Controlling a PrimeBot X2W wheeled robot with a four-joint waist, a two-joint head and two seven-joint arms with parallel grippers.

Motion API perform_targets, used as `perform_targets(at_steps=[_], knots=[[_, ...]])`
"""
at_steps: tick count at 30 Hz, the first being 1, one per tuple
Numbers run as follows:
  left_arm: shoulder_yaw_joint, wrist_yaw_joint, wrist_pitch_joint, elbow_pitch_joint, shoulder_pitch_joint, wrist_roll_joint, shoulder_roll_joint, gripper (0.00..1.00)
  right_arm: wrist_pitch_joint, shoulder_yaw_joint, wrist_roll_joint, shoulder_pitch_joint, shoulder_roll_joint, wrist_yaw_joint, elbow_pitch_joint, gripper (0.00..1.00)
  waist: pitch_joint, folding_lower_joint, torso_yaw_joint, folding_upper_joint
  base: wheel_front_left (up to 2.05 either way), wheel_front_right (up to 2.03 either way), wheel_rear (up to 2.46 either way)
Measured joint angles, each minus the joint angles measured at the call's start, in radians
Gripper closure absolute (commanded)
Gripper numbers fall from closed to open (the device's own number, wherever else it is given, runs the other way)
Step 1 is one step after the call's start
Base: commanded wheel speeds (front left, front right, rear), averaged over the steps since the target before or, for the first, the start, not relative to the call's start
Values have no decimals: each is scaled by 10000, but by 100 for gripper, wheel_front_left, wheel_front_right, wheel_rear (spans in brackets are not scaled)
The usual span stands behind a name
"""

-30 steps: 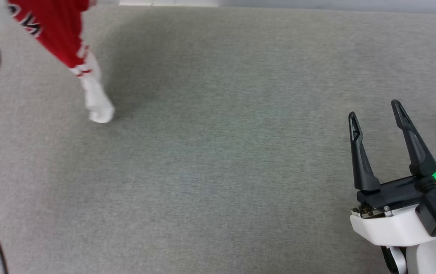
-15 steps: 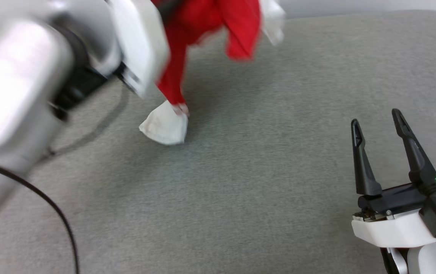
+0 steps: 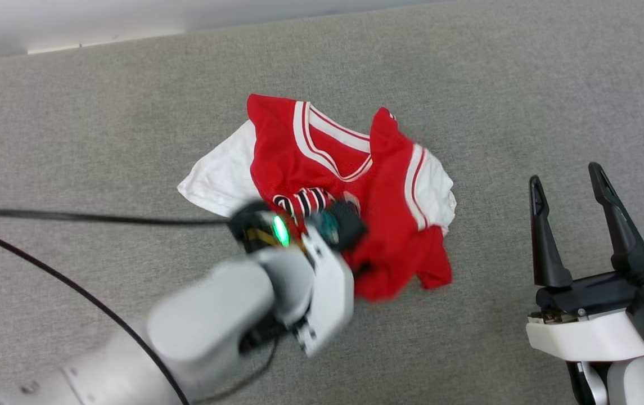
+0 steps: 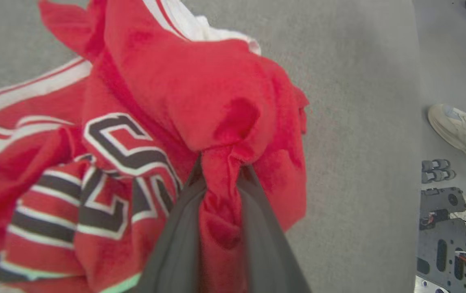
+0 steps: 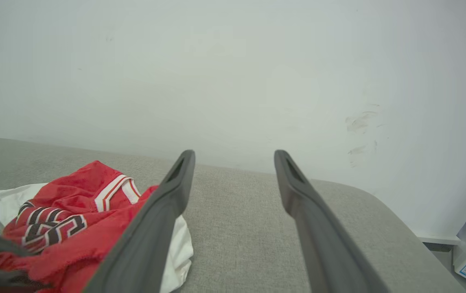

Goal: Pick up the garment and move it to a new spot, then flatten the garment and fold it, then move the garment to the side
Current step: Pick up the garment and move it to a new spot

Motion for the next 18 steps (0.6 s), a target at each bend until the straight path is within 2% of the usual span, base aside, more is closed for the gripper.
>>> perform_targets(at_steps=[3, 7, 12, 13, 14, 16, 18], knots=[[-485, 0, -196, 514, 601, 144, -309, 100, 0, -33, 0, -21, 0, 0, 52, 0, 80, 0, 16, 0, 0, 0, 0], [-662, 25, -339, 769, 979, 82, -692, 100, 0, -77, -2, -28, 2, 0, 105, 0, 114, 0, 81, 0, 0, 0, 0], [-784, 25, -554, 970, 1059, 173, -872, 100, 0, -104, -6, -10, 2, 0, 199, 0, 15, 0, 171, 0, 0, 0, 0], [-755, 31, -750, 1058, 1053, 242, -905, 29, 0, -107, -8, 13, 2, 0, 224, 0, -38, 0, 197, 0, 0, 0, 0], [-715, 146, -965, 1145, 1051, 334, -926, 0, 0, -107, -10, 34, 2, 2, 263, 0, -98, 0, 221, 0, 0, 0, 0], [-500, 447, -1630, 1172, 1009, 633, -978, 0, 0, -127, -36, 130, 2, 2, 351, 0, -330, 0, 296, 0, 0, 0, 0], [-397, 583, -1870, 1120, 969, 696, -988, 0, 0, -144, -38, 208, 2, 2, 387, 0, -417, 0, 324, 0, 0, 0, 0]])
